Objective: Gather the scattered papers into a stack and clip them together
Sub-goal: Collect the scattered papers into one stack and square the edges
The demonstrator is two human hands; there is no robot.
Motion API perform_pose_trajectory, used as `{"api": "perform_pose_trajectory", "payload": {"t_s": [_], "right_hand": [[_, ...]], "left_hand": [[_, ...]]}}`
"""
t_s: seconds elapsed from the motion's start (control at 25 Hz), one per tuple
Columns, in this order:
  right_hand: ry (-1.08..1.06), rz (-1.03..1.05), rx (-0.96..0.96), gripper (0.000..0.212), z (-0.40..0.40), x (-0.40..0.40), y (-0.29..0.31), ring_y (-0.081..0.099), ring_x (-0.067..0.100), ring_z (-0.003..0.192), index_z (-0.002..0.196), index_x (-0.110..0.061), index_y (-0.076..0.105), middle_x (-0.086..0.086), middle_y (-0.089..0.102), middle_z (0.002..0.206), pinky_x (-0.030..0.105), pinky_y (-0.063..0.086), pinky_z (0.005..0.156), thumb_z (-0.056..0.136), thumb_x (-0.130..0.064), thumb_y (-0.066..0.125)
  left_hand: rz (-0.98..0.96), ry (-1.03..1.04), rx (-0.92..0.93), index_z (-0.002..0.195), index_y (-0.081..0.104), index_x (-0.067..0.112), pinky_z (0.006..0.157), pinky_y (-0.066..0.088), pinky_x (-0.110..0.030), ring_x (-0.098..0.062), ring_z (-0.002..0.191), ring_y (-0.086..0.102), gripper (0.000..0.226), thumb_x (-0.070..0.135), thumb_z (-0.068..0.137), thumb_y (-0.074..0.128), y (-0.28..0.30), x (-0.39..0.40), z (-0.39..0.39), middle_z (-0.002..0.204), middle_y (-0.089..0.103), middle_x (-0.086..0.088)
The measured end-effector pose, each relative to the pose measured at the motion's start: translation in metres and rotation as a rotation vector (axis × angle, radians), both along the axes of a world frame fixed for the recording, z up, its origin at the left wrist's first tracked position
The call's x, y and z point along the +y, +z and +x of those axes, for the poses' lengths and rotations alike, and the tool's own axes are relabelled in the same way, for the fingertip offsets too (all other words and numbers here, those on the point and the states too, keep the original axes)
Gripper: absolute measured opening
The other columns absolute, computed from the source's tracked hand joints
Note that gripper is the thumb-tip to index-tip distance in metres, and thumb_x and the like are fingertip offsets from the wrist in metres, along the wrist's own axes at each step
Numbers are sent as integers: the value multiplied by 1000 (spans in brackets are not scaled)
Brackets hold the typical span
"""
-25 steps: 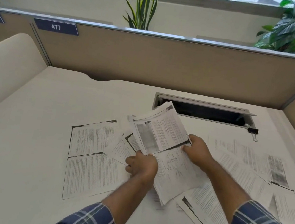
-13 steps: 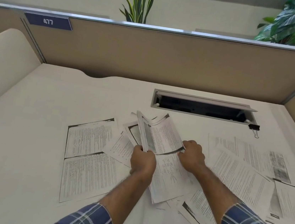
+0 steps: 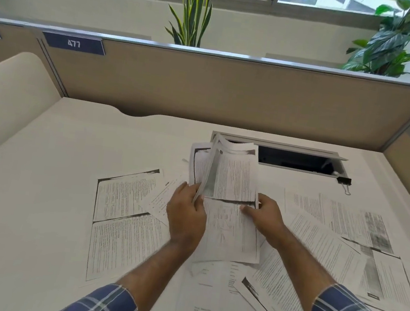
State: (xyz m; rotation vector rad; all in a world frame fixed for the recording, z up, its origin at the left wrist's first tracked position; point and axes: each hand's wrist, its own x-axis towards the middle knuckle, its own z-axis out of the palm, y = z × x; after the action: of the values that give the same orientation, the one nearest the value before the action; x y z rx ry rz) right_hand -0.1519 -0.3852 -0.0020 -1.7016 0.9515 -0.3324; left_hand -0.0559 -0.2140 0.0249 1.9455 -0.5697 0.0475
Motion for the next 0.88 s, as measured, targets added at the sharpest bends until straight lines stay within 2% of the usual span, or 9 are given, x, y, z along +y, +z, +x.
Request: {"api": "perform_pose_trajectory", "payload": {"t_s": [0.08,0.16,0.24,0.32,0.4,0.48,0.56,0.72,0.88], "right_hand": [[-6,111,-86,23,0,1,7,71,20,99,103,-22,68,2,73,109,31,59,76,86,-7,69],[-28,185,-171,26,-2,-2,15,71,21,100,101,-21,70,5,74,110,28,58,75,84,-2,69],[-54,259,-278,30,-3,-5,23,70,26,105,106,-13,68,7,74,111,37,58,84,80,1,71],[-51,305,-363,42,-3,-6,33,69,29,108,118,-8,59,9,73,114,48,55,93,79,-1,74],[1,308,-410,51,-4,-2,44,68,30,109,123,-10,55,9,72,116,54,54,93,77,-7,77],[63,297,-449,47,-7,3,56,69,32,108,118,-11,60,10,73,115,56,54,92,75,-9,78],[54,292,-498,37,-13,7,68,69,33,107,111,-10,66,11,74,114,59,52,95,76,-2,77],[82,174,-566,29,-30,22,93,69,37,104,96,-16,74,14,74,107,59,54,90,71,-2,80],[167,30,-582,29,-41,42,107,71,30,100,97,-25,74,8,74,104,44,61,78,71,-14,80]], "left_hand": [[-111,-79,78,114,70,12,76,61,-45,-17,85,69,23,5,95,60,11,5,5,93,73,0],[-220,-184,168,130,57,19,75,64,-40,-15,90,73,37,4,96,60,28,11,14,103,73,-1],[-294,-293,233,149,31,30,73,64,-33,-15,93,75,65,5,96,59,45,19,24,109,72,-2],[-303,-390,294,155,14,37,73,63,-31,-16,97,75,79,7,97,59,62,26,35,109,73,0],[-326,-498,350,152,32,26,76,64,-35,-19,100,74,64,5,98,58,75,31,42,112,74,1],[-325,-551,384,128,58,21,76,64,-37,-22,98,74,35,3,98,57,87,35,45,108,75,1],[-294,-541,386,115,63,17,72,63,-33,-26,95,74,24,4,95,60,95,40,46,105,75,-4],[-237,-467,333,110,68,11,70,61,-35,-31,95,70,34,4,76,67,107,50,42,103,71,-16],[-215,-447,352,99,71,23,71,58,-34,-25,95,69,32,8,71,64,108,63,37,99,71,-10]]}}
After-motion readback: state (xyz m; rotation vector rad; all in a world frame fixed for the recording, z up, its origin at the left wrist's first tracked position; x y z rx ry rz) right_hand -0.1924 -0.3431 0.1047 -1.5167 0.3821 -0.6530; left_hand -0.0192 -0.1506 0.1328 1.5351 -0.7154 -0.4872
